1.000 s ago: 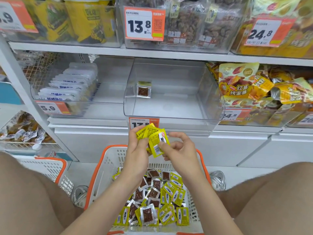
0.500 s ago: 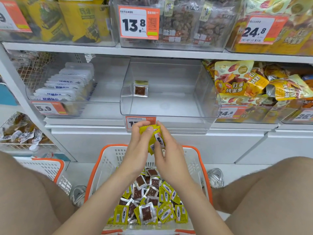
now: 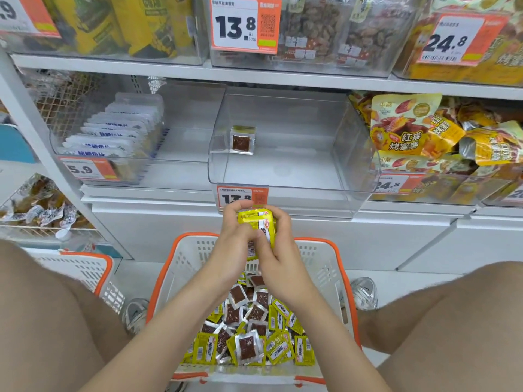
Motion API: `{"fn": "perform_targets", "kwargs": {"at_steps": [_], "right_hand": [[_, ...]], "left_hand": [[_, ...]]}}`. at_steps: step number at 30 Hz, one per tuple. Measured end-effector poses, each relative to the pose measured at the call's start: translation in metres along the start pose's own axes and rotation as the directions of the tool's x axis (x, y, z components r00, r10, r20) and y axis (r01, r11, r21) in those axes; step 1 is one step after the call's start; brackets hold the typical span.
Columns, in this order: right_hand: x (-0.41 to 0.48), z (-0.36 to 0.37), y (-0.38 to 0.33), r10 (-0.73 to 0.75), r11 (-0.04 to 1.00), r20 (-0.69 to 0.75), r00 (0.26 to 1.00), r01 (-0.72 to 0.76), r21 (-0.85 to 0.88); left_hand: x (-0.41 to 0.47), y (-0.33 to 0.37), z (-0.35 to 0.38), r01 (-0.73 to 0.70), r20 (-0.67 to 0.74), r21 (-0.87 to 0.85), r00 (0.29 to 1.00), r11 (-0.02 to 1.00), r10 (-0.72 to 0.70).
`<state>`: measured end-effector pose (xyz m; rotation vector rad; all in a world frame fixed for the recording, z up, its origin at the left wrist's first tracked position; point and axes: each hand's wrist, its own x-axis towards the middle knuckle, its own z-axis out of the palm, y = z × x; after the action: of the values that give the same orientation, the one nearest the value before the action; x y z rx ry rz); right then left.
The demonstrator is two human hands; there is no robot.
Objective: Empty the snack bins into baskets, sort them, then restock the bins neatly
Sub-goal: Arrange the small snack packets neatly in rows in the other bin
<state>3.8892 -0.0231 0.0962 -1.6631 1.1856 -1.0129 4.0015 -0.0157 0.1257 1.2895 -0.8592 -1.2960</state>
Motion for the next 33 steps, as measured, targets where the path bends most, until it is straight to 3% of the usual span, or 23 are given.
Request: {"fn": "perform_targets", "kwargs": {"at_steps": [3,6,9,13,16,22,26,28,31,33], "right_hand": [[0.005,-0.011,-0.011,0.054,0.97,-0.003,0.999,-0.052,0.236],[0.005,-0.028,-0.024,-0.01,0.929,0.066,0.998,-0.015,0.371],[0.007,-0.039,-0.028,-0.102,0.911,0.222,0.97,0.001,0.413],[0.022,-0.046,-0.032,-0.207,0.978,0.132,0.969,0.201,0.06],[0.03,-0.046,-0.04,-0.268,0.952,0.135,0.954,0.283,-0.112],[0.05,-0.028,-0.065,-0.302,0.927,0.11,0.947,0.318,-0.198],[0.072,-0.02,-0.073,-0.32,0.868,0.228,0.919,0.381,-0.318],[0.092,-0.022,-0.075,-0.344,0.829,0.184,0.921,0.39,-0.4],[0.138,-0.033,-0.067,-0.287,0.868,-0.037,0.957,0.244,-0.433],[0.176,-0.038,-0.054,-0.146,0.88,-0.115,0.983,0.076,-0.468]], "left_hand": [[-0.005,0.001,-0.001,-0.081,0.014,0.009,0.997,0.997,0.081],[-0.007,0.014,-0.004,0.014,0.04,-0.243,0.999,0.97,-0.004],[0.0,0.03,-0.009,0.079,0.036,-0.298,0.997,0.951,-0.071],[0.007,0.052,-0.024,0.209,0.19,-0.108,0.964,0.972,-0.186],[0.015,0.069,-0.031,0.202,0.172,0.109,0.961,0.973,-0.219],[0.03,0.091,-0.035,0.109,0.04,0.184,0.992,0.977,-0.119],[0.046,0.102,-0.037,0.077,0.069,0.228,0.993,0.971,-0.095],[0.055,0.112,-0.044,0.055,0.064,0.325,0.995,0.944,-0.08],[0.077,0.118,-0.064,-0.067,-0.119,0.558,0.98,0.827,0.16],[0.094,0.107,-0.078,-0.084,-0.201,0.761,0.912,0.643,0.358]]}}
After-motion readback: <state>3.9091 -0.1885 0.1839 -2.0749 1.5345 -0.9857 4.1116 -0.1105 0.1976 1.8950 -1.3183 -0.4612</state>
